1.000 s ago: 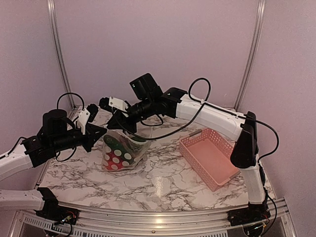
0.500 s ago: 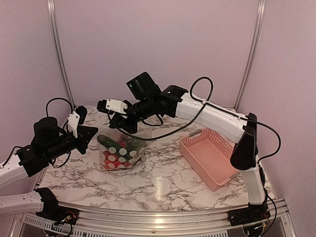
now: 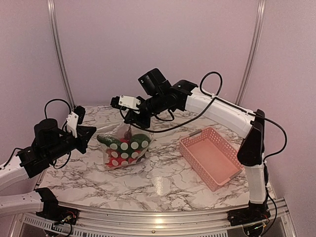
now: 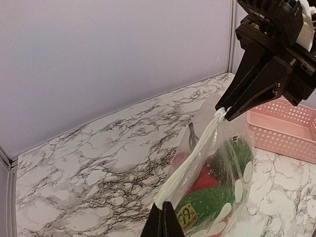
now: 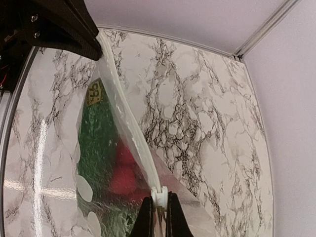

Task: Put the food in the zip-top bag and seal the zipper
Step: Zip the zipper on the zipper food storage bag.

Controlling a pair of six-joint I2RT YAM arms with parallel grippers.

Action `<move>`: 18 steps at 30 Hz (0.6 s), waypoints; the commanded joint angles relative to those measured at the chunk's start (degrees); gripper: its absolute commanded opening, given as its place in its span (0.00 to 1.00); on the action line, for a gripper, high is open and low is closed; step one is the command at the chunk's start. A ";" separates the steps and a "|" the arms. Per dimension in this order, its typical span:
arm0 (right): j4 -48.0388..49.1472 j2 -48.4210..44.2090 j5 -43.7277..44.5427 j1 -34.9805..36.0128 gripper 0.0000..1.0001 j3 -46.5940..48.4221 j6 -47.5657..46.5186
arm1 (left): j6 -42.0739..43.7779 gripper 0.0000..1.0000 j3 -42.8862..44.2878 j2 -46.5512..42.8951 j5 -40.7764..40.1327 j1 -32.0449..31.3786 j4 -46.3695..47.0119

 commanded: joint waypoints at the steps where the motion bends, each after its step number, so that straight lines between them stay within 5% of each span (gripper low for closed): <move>1: -5.35 -4.91 7.65 -4.92 0.00 -1.33 -0.50 | -1.09 0.00 -0.91 -0.47 -5.89 0.98 -0.68; 18: -9.80 -9.11 11.93 -9.70 0.00 -7.99 -4.41 | -2.30 0.00 -1.33 2.56 -5.13 1.37 3.02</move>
